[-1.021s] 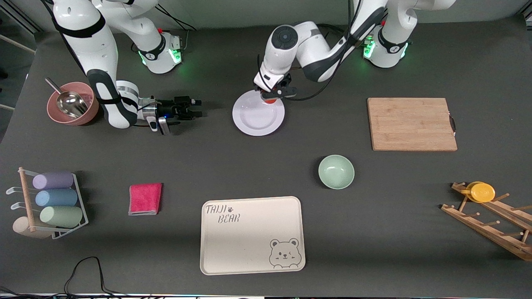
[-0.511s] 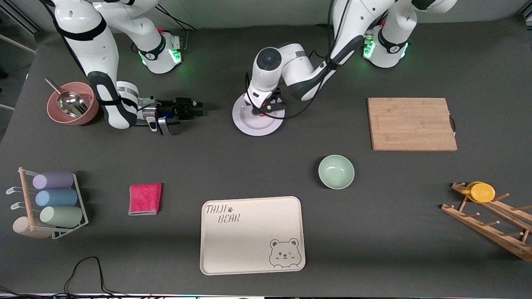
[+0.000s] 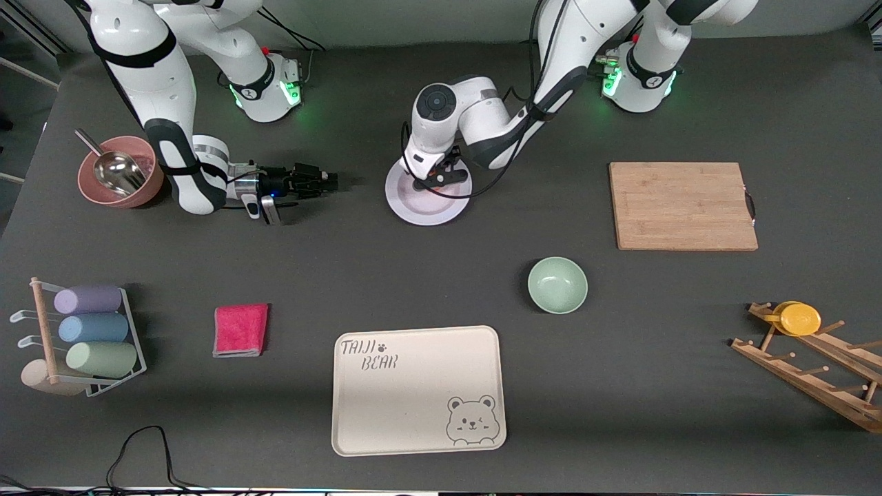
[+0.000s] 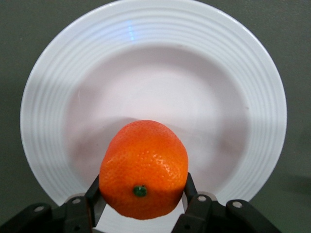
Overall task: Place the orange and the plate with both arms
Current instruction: 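Carry the orange over the white plate with the left gripper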
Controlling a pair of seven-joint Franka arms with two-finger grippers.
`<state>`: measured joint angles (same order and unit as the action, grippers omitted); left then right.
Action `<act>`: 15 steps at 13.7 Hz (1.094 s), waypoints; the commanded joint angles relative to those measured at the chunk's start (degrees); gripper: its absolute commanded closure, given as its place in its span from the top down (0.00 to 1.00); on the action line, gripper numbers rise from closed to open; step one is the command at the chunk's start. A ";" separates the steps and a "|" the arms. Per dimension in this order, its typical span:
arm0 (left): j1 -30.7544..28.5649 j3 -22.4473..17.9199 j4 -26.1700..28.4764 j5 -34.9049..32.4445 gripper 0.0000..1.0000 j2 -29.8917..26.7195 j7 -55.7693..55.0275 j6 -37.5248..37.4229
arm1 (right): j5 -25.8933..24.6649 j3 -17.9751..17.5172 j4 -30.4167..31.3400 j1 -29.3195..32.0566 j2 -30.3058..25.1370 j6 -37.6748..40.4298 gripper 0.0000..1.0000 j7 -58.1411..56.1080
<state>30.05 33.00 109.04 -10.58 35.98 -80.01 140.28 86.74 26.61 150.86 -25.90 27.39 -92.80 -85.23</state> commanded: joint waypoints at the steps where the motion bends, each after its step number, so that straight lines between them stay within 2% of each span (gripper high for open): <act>1: 2.82 -2.24 -2.60 -1.19 0.38 1.11 -1.64 -0.36 | 1.41 0.37 -0.74 -0.12 1.26 0.87 0.38 -0.90; 2: 2.82 -2.33 -3.04 -1.19 0.59 1.37 -1.64 -0.45 | 1.41 0.37 -0.74 -0.12 1.61 0.87 0.38 -0.90; 3: 2.82 -2.42 -3.39 -1.19 0.88 1.46 -1.64 -0.45 | 1.41 0.37 -0.74 -0.12 1.70 0.87 0.38 -0.90; 4: 2.91 -2.59 -3.57 -1.19 1.00 1.37 -1.64 -0.80 | 1.41 0.37 -0.83 -0.12 1.79 0.87 0.38 -0.90; 7: 1.86 -2.59 -3.57 -1.28 1.00 0.15 -1.29 -1.85 | 1.67 0.37 -0.92 -0.12 2.40 0.78 0.38 -0.99; 10: -2.00 -2.33 -4.97 -1.19 1.00 -3.36 0.81 -7.73 | 2.12 0.37 -1.71 -0.20 3.81 0.61 0.38 -0.90; 14: -8.32 -1.80 -5.42 0.03 1.00 -11.35 5.29 -14.50 | 2.20 0.37 -2.15 -0.21 4.07 0.17 0.38 -0.29; 15: -10.25 -1.80 -5.42 0.65 1.00 -12.85 6.61 -15.47 | 3.60 0.11 -2.32 -0.38 4.07 -0.62 0.38 -0.28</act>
<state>23.12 30.82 102.51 -10.84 27.64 -76.27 127.80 87.90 26.77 149.15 -25.90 30.23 -92.94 -85.23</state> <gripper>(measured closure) 0.000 0.621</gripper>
